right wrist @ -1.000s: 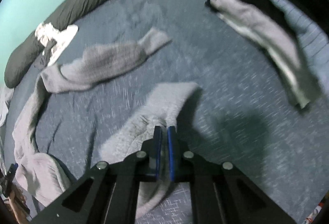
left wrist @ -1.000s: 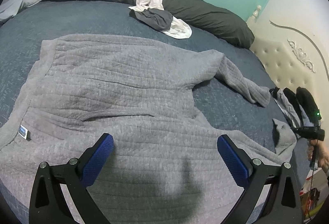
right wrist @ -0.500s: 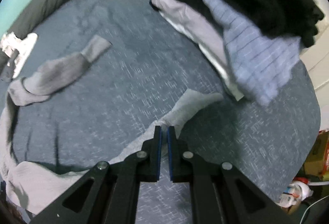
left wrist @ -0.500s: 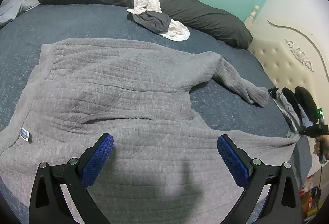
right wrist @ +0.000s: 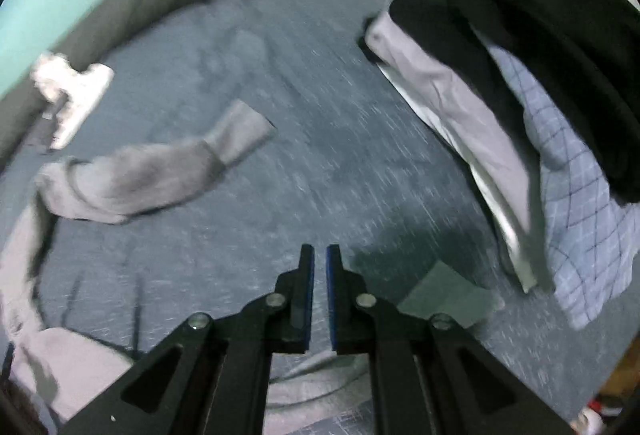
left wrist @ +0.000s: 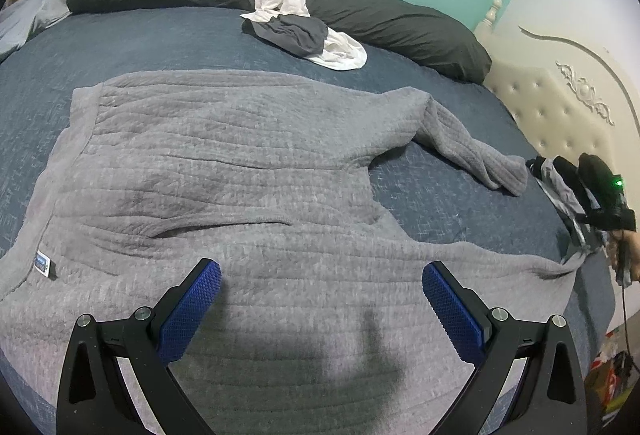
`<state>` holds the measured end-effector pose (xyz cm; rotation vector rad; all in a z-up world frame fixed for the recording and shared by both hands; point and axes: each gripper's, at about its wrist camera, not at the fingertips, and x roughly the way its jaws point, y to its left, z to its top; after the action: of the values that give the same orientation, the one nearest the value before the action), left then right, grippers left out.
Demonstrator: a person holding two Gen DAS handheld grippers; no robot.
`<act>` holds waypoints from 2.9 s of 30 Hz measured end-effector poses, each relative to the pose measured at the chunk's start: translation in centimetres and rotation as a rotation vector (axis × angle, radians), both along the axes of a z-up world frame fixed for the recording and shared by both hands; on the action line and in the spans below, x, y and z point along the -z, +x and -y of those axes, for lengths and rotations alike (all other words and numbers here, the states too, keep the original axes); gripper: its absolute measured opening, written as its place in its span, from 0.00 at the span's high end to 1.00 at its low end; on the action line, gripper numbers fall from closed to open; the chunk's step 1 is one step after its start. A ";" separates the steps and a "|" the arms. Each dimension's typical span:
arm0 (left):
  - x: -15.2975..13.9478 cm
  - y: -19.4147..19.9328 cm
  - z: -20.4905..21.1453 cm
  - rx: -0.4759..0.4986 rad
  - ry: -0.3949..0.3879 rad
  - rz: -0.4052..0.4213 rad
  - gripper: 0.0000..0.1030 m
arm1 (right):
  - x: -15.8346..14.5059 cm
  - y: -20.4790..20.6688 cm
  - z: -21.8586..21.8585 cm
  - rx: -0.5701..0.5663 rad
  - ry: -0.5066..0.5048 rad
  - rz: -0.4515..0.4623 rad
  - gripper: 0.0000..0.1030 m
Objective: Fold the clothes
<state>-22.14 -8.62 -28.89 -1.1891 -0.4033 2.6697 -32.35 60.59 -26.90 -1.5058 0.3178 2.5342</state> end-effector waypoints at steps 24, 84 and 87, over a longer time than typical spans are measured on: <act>-0.1 0.0 0.4 -0.010 0.022 -0.003 0.00 | 4.8 6.5 14.6 -0.808 0.057 0.192 0.64; 0.9 -0.4 -0.4 0.006 0.006 0.018 0.00 | 8.1 3.6 -2.8 0.202 -0.109 -0.019 0.63; 0.9 -0.3 -0.6 0.009 0.000 0.019 0.00 | 7.8 3.5 -2.4 0.179 -0.112 -0.013 0.85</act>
<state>-22.47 -8.05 -29.78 -1.2135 -0.4003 2.6528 -28.85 63.01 -34.75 -1.4279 0.5787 2.4230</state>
